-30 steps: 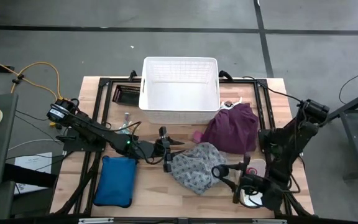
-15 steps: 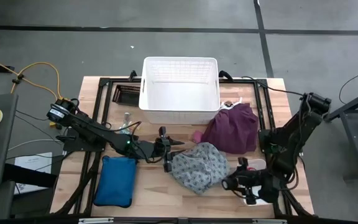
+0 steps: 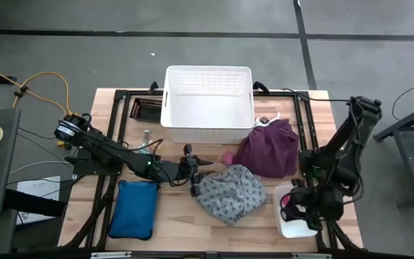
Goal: Pick & place medical supplies in basket/bin
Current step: Put the black bandage into the small white bin, then put the pink bandage into the small white bin
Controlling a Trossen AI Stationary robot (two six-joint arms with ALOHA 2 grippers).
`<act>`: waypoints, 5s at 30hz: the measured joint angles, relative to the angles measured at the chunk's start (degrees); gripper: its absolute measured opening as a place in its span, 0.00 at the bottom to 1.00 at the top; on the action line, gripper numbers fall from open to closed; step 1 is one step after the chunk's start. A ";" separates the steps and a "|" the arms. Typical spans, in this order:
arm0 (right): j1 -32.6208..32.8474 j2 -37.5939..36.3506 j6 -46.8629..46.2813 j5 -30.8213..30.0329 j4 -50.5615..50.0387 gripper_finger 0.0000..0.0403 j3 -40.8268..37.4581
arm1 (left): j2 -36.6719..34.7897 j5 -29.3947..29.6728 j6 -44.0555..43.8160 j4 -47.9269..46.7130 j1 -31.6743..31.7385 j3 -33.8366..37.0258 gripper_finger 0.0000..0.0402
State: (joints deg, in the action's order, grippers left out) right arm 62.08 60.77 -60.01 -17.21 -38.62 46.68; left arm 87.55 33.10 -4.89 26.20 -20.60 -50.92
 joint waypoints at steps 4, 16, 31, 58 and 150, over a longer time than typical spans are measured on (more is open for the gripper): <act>2.05 1.68 -7.85 0.83 -4.77 0.50 0.00 | 0.00 -0.02 0.15 -0.02 0.35 0.00 0.32; 4.72 17.21 -19.79 8.34 -3.67 0.50 0.00 | 0.00 -0.02 0.33 -0.02 0.35 0.00 0.32; 4.68 22.08 -19.80 9.65 0.75 0.50 0.00 | 0.00 -0.04 0.35 -0.04 0.35 0.00 0.32; 4.57 22.05 -21.20 9.93 0.47 0.75 0.00 | 0.00 -0.04 0.44 -0.29 0.35 0.00 0.32; -36.55 2.54 20.88 -6.38 12.56 0.76 -0.02 | -49.19 -3.26 -16.43 -38.85 -16.22 21.91 0.32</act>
State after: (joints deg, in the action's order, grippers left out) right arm 25.53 63.31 -39.12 -23.59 -26.06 46.65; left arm 38.36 29.85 -21.31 -12.66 -36.82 -29.01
